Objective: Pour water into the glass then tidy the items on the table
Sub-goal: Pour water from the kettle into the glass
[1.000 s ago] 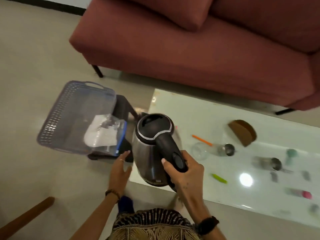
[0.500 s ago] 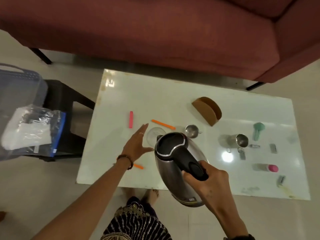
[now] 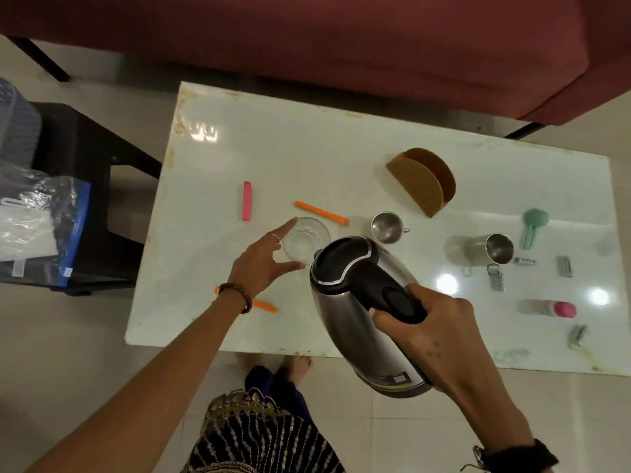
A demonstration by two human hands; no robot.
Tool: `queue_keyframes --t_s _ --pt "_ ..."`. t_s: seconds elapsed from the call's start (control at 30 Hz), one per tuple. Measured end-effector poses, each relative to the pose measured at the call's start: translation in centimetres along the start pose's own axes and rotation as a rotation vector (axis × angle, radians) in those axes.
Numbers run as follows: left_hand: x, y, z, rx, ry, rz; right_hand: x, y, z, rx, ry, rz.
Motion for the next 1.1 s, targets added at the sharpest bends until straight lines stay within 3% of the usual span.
queue_keyframes --t_s 0.3,1.1 --pt "0.6 -0.4 -0.1 -0.001 0.086 -0.211 -0.2 -0.2 0.4 0.006 -0.027 -0.048" --pt "0.8 -0.5 0.3 0.010 0.120 -0.227 2.0 -0.2 2.5 0.085 -0.061 -0.165"
Point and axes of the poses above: each hand's wrist, its own z-axis towards the middle knuckle, its own y-axis out of the back of the hand, x = y × z, the point moved 10 cm from there along z, towards the middle knuckle, and after that the axes turned 3 degrees about -y, right-handed, at the moved point
